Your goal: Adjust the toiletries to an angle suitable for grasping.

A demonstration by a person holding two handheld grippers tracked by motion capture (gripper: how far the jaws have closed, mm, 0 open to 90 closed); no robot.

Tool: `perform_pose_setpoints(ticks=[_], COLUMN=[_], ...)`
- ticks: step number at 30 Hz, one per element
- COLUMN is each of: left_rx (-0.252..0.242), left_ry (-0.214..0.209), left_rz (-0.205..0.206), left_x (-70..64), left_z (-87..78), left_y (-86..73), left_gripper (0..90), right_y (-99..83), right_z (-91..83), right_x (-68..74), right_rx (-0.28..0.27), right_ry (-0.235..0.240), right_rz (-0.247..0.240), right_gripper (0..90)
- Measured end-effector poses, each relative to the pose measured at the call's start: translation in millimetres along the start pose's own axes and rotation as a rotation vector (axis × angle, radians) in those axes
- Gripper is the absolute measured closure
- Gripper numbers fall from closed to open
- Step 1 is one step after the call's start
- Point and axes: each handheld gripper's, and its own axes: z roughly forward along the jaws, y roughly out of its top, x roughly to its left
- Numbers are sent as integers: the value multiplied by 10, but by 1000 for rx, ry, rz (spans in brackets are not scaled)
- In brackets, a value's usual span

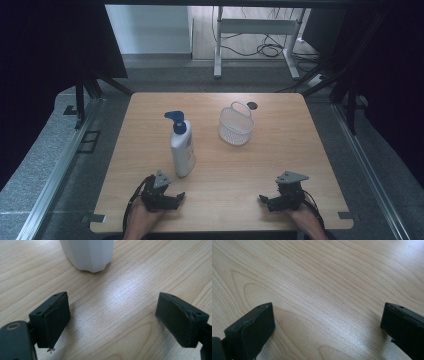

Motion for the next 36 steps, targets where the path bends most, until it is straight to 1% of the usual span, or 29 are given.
perform_pose_setpoints(ticks=[30,36], left_rx=[-1,10], left_ry=[-2,0], left_rz=[0,0], left_x=[4,10], left_z=[8,-2], left_y=[8,20], left_gripper=[116,136], right_y=[-1,-1], right_z=[0,0], right_x=[-1,-1], right_rx=[0,0], right_ry=[1,2], right_rz=[-1,-1], right_gripper=[0,0])
